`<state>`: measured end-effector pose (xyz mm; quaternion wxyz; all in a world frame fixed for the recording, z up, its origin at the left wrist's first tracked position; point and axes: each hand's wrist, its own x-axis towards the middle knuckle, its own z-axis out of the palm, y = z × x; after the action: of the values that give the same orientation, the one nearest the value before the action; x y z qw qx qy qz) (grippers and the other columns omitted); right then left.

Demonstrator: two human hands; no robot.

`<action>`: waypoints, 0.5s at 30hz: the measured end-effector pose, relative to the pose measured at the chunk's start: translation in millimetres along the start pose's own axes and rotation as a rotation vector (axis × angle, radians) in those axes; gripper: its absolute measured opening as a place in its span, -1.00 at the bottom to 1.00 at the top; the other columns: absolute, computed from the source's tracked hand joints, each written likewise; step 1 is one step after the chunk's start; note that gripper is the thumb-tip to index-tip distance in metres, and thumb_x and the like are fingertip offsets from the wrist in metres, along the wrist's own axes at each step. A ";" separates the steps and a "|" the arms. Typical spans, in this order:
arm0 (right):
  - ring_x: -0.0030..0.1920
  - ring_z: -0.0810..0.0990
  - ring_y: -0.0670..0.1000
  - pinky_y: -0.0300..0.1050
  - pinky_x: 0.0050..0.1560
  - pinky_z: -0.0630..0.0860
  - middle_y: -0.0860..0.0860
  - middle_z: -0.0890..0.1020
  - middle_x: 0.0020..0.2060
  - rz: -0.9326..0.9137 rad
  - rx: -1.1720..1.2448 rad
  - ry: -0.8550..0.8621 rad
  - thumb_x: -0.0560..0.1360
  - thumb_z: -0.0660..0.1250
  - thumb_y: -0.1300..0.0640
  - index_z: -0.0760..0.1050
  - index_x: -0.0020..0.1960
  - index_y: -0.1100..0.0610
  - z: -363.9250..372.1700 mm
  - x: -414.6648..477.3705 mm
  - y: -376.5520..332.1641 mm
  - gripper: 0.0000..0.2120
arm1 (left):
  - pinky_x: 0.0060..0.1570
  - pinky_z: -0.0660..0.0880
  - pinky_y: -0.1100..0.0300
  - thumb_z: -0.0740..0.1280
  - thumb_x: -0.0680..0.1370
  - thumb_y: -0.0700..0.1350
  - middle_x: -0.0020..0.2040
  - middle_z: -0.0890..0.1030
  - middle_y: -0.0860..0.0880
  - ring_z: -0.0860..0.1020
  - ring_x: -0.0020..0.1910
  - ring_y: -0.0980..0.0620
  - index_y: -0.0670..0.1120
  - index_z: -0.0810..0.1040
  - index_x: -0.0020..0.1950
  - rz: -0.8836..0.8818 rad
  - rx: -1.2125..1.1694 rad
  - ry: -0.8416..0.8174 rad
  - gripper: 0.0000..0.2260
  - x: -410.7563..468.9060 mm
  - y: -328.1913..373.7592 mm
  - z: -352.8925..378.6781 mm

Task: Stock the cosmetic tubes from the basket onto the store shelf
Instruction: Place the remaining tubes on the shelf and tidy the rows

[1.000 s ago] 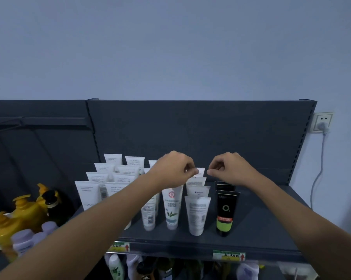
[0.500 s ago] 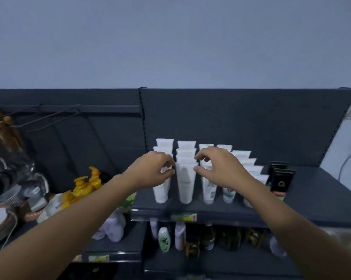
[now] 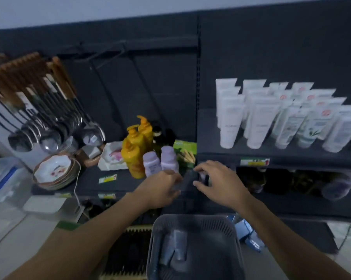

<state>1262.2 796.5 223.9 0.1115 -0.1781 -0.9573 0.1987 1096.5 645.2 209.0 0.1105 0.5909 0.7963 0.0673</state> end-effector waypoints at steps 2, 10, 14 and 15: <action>0.21 0.54 -0.03 -0.02 0.14 0.55 -0.10 0.57 0.18 0.008 0.024 -0.047 0.57 0.36 -0.14 0.50 0.33 -0.02 38.2 -2.8 0.7 -0.62 | 0.06 0.55 -0.01 0.36 0.58 0.07 0.25 0.56 -0.06 0.55 0.19 -0.12 -0.02 0.50 0.35 -0.039 -0.030 -0.049 -0.63 -10.2 -15.3 36.1; 0.21 0.54 -0.05 -0.08 0.10 0.57 -0.11 0.56 0.17 0.057 0.090 -0.237 0.55 0.39 -0.09 0.51 0.32 -0.04 208.4 -17.1 30.9 -0.64 | 0.07 0.51 0.05 0.31 0.58 -0.12 0.38 0.43 -0.12 0.54 0.22 -0.15 -0.10 0.34 0.51 -0.083 -0.053 -0.244 -0.51 -34.2 -62.8 202.0; 0.22 0.57 0.04 -0.02 0.09 0.54 -0.09 0.53 0.26 0.119 0.055 -0.374 0.57 0.36 -0.07 0.46 0.36 -0.04 291.2 -28.8 54.0 -0.63 | -0.01 0.56 -0.05 0.34 0.57 -0.17 0.36 0.43 -0.21 0.57 0.14 -0.23 -0.16 0.31 0.50 -0.153 -0.007 -0.371 -0.49 -25.0 -82.8 276.2; 0.22 0.58 0.06 -0.01 0.10 0.55 -0.07 0.53 0.26 0.132 0.050 -0.405 0.57 0.36 -0.06 0.46 0.35 -0.03 309.9 -32.1 60.5 -0.63 | 0.05 0.55 -0.06 0.33 0.58 -0.18 0.37 0.41 -0.22 0.56 0.17 -0.24 -0.18 0.30 0.51 -0.178 0.006 -0.403 -0.49 -21.4 -85.5 290.7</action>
<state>1221.3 730.4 -83.8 -0.0920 -0.1942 -0.9411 0.2611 1097.5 592.9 -90.2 0.2712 0.5200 0.8074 -0.0644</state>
